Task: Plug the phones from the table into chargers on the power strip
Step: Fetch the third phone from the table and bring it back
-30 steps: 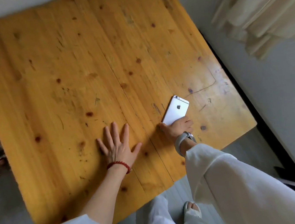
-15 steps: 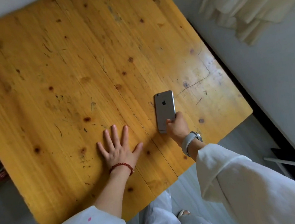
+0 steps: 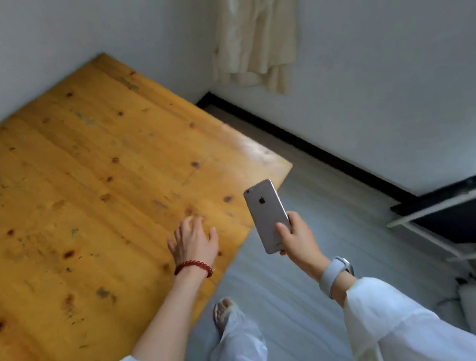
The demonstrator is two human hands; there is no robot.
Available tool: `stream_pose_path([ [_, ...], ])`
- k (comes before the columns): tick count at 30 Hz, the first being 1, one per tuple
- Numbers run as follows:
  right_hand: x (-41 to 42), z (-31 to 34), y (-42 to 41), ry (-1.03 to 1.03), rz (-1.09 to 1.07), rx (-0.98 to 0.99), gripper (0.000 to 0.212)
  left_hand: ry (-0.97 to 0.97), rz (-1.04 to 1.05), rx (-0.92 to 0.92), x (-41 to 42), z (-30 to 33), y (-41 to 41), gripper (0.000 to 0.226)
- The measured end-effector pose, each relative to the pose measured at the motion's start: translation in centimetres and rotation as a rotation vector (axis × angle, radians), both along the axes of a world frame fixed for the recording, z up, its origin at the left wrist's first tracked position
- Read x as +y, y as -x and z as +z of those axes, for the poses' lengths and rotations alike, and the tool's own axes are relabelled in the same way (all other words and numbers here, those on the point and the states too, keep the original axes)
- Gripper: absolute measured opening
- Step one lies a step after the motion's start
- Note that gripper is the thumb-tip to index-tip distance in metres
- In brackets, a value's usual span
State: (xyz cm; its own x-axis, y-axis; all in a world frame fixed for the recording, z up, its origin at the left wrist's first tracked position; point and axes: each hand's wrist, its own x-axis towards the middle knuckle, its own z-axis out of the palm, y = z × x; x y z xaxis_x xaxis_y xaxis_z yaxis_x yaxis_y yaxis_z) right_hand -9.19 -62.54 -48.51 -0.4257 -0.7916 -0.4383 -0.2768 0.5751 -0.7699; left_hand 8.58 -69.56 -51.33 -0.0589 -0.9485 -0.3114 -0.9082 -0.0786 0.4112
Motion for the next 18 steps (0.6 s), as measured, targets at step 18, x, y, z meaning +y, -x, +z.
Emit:
stream_pose_path([
  [18, 50.5, 3.5, 27.3, 0.16, -1.239, 0.005, 0.007, 0.201, -1.318, 0.228, 38.8, 6.5, 43.9, 0.04],
])
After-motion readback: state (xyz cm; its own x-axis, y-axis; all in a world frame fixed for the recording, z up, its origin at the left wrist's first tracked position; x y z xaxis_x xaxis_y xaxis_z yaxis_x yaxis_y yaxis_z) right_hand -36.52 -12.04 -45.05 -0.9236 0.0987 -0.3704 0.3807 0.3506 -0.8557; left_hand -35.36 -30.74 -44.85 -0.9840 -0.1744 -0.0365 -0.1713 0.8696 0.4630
